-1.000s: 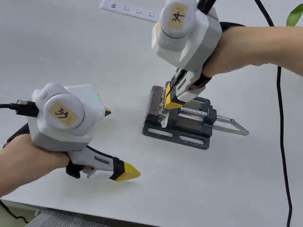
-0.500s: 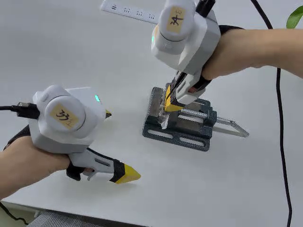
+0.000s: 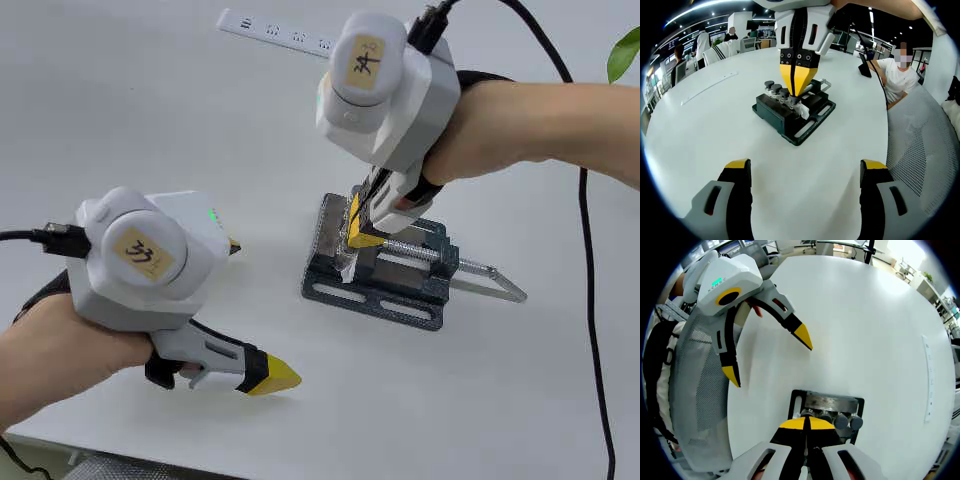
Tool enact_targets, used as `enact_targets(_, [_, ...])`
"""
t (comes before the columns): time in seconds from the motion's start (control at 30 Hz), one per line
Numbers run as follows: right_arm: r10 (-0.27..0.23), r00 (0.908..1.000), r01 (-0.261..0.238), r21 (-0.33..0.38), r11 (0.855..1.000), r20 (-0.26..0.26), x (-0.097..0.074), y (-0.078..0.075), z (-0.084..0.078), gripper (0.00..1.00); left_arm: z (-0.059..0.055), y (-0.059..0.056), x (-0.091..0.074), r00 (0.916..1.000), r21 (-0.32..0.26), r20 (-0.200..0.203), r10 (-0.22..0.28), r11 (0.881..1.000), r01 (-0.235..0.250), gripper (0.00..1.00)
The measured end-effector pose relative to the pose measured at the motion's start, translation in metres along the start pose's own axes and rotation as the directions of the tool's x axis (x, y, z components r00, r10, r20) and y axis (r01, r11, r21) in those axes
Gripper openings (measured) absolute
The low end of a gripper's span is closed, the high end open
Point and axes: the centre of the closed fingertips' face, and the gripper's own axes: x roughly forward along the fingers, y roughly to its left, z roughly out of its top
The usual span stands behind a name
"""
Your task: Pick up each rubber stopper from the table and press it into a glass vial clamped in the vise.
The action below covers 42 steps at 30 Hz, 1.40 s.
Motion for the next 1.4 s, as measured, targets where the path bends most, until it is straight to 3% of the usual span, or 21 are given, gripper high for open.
enact_targets(0.6, [-0.004,0.9977,0.002,-0.036,0.999,-0.068,0.001,0.002,0.003,0.0,-0.002,0.002,0.001,1.0,-0.006,-0.006,0.003,1.0,-0.003,0.89])
enact_targets(0.87, [0.011,0.9996,-0.011,0.006,1.0,-0.025,0.001,0.002,0.0,0.0,-0.003,0.003,0.0,1.0,-0.014,-0.007,0.004,1.0,-0.004,0.89])
enact_targets(1.03, [0.008,0.9998,-0.007,0.017,1.0,-0.016,0.001,-0.002,0.0,0.0,0.001,0.002,-0.001,1.0,-0.008,0.002,0.003,1.0,-0.003,0.89])
enact_targets(1.07, [0.014,0.9999,-0.014,0.049,0.999,0.002,0.001,-0.003,0.001,0.0,0.003,0.002,-0.002,1.0,-0.006,0.004,0.005,1.0,-0.005,0.89])
enact_targets(1.17, [-0.003,1.0,0.003,0.0,1.0,0.002,0.0,0.0,0.002,0.0,0.006,0.003,-0.004,0.9999,-0.009,0.016,0.006,1.0,-0.006,0.89])
enact_targets(1.4, [-0.041,0.9991,0.041,-0.011,0.999,-0.006,-0.001,0.001,0.002,0.0,0.015,0.006,-0.008,0.9991,-0.016,0.038,0.021,1.0,-0.02,0.89])
